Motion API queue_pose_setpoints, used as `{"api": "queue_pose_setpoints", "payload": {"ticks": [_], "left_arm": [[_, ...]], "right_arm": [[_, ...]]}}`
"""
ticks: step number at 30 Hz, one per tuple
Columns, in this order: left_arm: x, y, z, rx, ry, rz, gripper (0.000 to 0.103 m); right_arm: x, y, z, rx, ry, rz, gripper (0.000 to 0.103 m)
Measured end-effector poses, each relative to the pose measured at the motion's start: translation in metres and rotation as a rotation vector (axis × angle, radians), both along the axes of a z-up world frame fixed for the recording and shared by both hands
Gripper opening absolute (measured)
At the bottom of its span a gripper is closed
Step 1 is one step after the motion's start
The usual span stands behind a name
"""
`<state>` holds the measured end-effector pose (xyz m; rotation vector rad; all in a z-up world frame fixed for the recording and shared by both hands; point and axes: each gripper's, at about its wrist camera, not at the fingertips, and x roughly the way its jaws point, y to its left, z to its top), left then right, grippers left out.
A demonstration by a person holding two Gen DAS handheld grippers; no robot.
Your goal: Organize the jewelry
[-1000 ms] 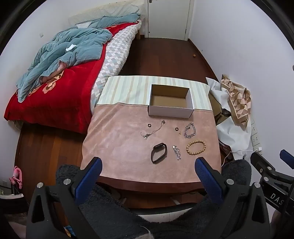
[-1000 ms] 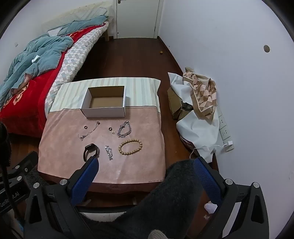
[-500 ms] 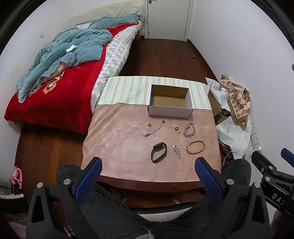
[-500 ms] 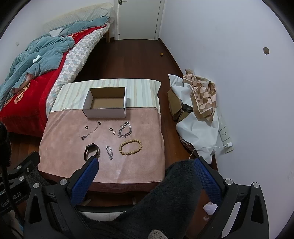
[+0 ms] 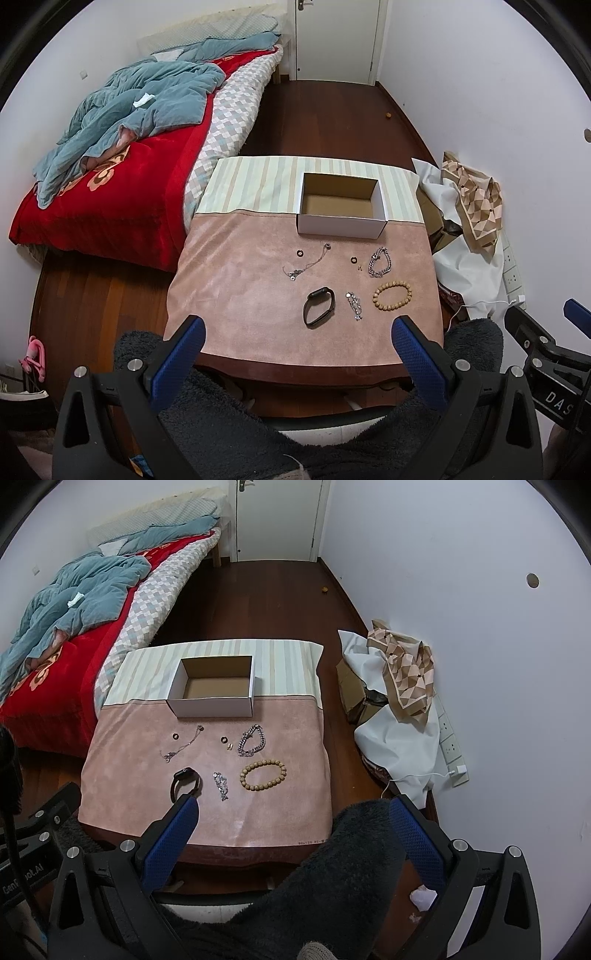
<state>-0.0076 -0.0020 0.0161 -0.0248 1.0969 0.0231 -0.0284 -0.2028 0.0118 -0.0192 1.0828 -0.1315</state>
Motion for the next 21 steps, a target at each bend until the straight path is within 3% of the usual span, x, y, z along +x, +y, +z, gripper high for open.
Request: {"api": "queue_pose_setpoints", "payload": {"ticks": [21], "left_arm": [[-0.0021,0.0003,-0.0018,-0.004,-0.017,-0.005,0.103]], "right_arm": [[-0.0041,-0.0005,0.0053,0.0,-0.009,-0.003,0.103]]}}
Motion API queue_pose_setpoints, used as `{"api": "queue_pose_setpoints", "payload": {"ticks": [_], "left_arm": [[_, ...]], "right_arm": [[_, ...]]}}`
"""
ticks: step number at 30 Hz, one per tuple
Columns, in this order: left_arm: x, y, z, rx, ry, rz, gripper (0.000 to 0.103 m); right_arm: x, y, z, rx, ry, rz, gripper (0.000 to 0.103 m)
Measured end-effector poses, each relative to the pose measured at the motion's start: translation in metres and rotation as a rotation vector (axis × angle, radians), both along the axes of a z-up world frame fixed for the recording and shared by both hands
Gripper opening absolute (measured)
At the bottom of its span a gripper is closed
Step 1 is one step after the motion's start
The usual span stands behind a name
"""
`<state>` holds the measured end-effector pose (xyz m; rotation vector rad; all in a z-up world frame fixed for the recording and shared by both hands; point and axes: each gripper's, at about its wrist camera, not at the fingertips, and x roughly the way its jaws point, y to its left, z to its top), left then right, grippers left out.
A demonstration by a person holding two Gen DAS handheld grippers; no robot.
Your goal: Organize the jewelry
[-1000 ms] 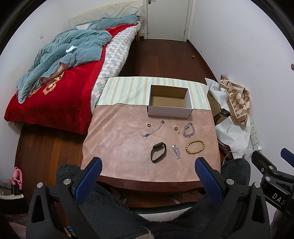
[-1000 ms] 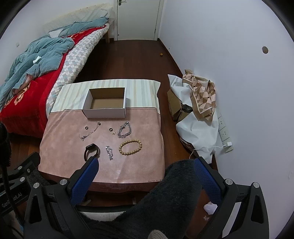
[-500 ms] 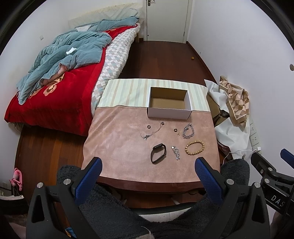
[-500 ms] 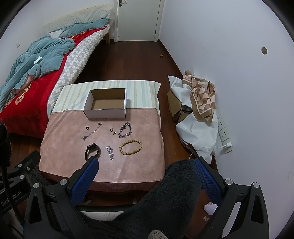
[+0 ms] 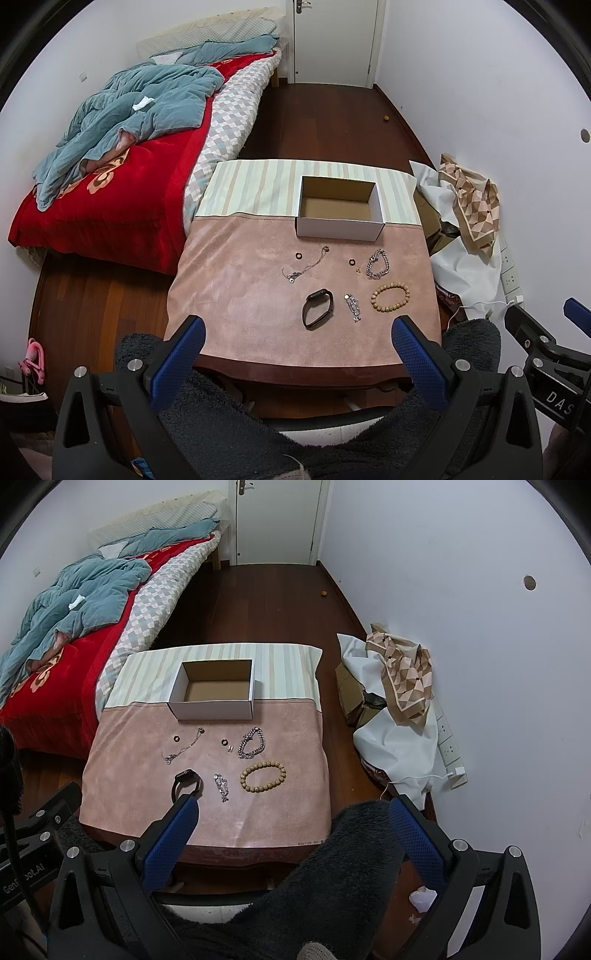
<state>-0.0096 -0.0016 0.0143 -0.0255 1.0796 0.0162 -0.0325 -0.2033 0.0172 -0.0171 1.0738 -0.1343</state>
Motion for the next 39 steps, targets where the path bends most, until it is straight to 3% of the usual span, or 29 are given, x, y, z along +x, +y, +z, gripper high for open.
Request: {"api": "queue_pose_setpoints", "payload": {"ticks": [39], "left_arm": [[0.0007,-0.0009,0.0014,0.017,-0.019,0.012,0.103]], "right_arm": [[-0.0039,0.0011,0.0055,0.008,-0.014,-0.003,0.103]]}}
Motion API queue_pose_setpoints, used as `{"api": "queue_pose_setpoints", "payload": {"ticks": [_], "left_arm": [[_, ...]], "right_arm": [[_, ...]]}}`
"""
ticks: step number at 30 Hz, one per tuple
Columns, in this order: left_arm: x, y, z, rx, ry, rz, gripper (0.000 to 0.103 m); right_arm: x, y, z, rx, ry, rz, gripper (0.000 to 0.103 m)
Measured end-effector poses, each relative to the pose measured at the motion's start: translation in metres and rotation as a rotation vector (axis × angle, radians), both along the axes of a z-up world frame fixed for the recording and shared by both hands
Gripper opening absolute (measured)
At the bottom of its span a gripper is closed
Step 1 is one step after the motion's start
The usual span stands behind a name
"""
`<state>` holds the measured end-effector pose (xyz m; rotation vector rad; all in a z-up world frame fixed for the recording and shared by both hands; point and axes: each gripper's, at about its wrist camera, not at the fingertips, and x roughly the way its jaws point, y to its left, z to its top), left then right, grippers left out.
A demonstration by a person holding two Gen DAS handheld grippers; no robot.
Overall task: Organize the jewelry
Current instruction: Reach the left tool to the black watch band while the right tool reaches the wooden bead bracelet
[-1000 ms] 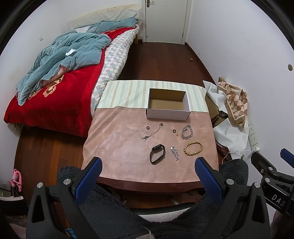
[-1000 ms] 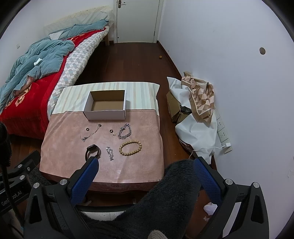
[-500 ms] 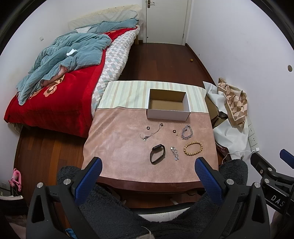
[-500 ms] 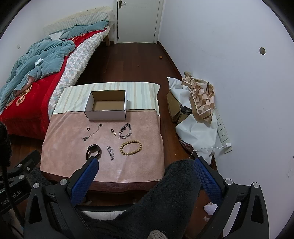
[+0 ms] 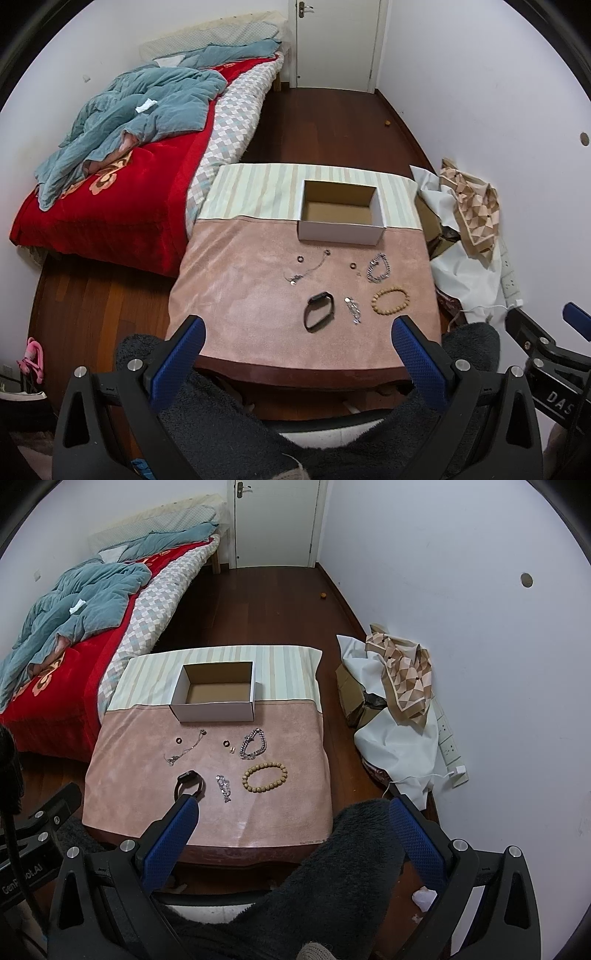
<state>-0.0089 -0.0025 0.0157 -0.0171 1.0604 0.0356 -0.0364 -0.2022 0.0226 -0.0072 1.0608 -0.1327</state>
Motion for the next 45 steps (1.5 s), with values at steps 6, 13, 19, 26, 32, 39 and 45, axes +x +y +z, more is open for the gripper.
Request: {"api": "queue_pose_setpoints", "payload": {"ticks": [6,13,19,26,32,39,45], "left_arm": [[0.027,0.006,-0.02,0.05,-0.015,0.054,0.103],[0.068,0.015,-0.082,0.152,0.038,0.086,0.103],[0.096,0.02,-0.147,0.203,0.139,0.073,0.103],[0.12,0.005,-0.206,0.23,0.238,0.003,0.102],[0.132,-0.005,-0.245,0.199,0.32,-0.05,0.097],[0.137,-0.02,-0.268,0.164,0.363,-0.11,0.084],[0.136,-0.023,-0.283,0.114,0.397,-0.136,0.041]], "right_arm": [[0.019,-0.008,-0.022,0.047,0.012,-0.03,0.103],[0.065,-0.018,-0.082,0.078,0.084,-0.062,0.103],[0.096,-0.031,-0.154,0.11,0.161,-0.131,0.102],[0.13,-0.047,-0.23,0.117,0.256,-0.208,0.096],[0.148,-0.051,-0.274,0.108,0.323,-0.226,0.095],[0.159,-0.054,-0.299,0.109,0.37,-0.23,0.094],[0.164,-0.049,-0.312,0.117,0.395,-0.214,0.082]]}}
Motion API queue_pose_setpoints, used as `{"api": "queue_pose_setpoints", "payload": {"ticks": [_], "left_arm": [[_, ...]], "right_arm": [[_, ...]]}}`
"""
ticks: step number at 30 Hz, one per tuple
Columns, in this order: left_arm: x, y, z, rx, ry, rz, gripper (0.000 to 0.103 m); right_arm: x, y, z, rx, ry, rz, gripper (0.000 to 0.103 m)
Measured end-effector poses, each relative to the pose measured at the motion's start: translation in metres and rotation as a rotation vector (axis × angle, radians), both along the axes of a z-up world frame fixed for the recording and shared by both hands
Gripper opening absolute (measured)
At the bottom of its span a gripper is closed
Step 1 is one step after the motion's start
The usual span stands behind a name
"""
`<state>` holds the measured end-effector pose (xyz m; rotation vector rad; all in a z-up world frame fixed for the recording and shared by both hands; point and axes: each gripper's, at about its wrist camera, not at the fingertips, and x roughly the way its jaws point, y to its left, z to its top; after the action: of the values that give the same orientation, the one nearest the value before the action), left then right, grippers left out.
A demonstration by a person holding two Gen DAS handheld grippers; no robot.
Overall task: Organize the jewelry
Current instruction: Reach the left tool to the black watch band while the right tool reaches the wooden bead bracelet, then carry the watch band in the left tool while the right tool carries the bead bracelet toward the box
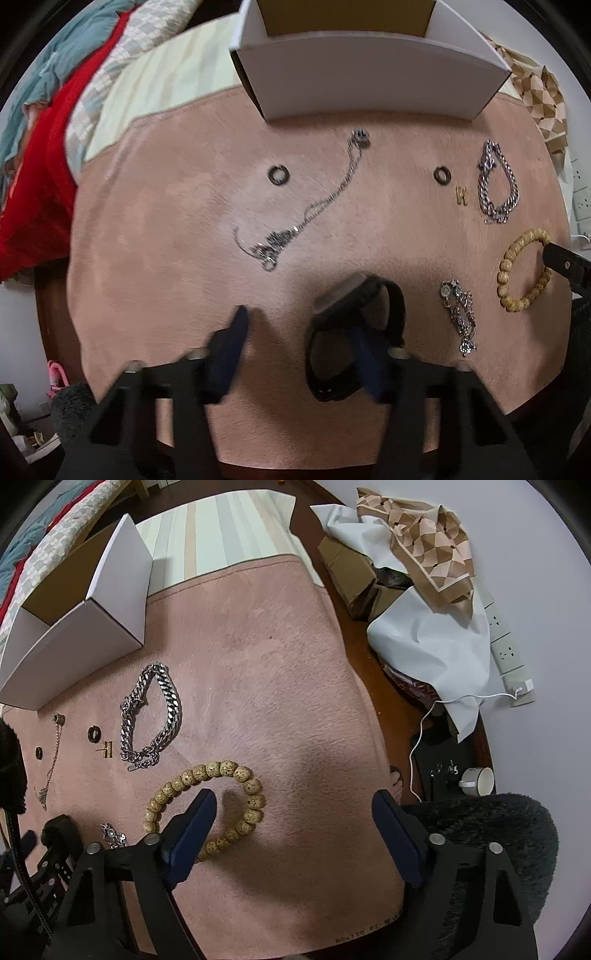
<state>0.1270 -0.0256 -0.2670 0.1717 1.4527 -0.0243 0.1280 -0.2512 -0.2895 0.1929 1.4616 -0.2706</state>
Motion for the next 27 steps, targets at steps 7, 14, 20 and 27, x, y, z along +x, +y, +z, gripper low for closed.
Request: {"api": "queue_pose_setpoints", "payload": {"ticks": [7,14,20,27], "left_arm": [[-0.003,-0.003,0.001,-0.02,-0.042,-0.015,0.007],[0.004,0.007,0.019,-0.043,-0.068,-0.012,0.006],[0.003,0.015,0.051,-0.07,-0.119,-0.003,0.005],[0.015,0.018,0.084,-0.106,-0.196,0.01,0.005]], "right_arm": [[-0.004,0.009,-0.005,0.044,-0.026,0.016,0.053],[-0.004,0.033,-0.001,0.023,-0.051,0.058,0.01],[-0.005,0.039,0.008,0.039,-0.075,0.079,0.009],[-0.003,0.05,0.049,0.061,-0.176,0.099,0.009]]}}
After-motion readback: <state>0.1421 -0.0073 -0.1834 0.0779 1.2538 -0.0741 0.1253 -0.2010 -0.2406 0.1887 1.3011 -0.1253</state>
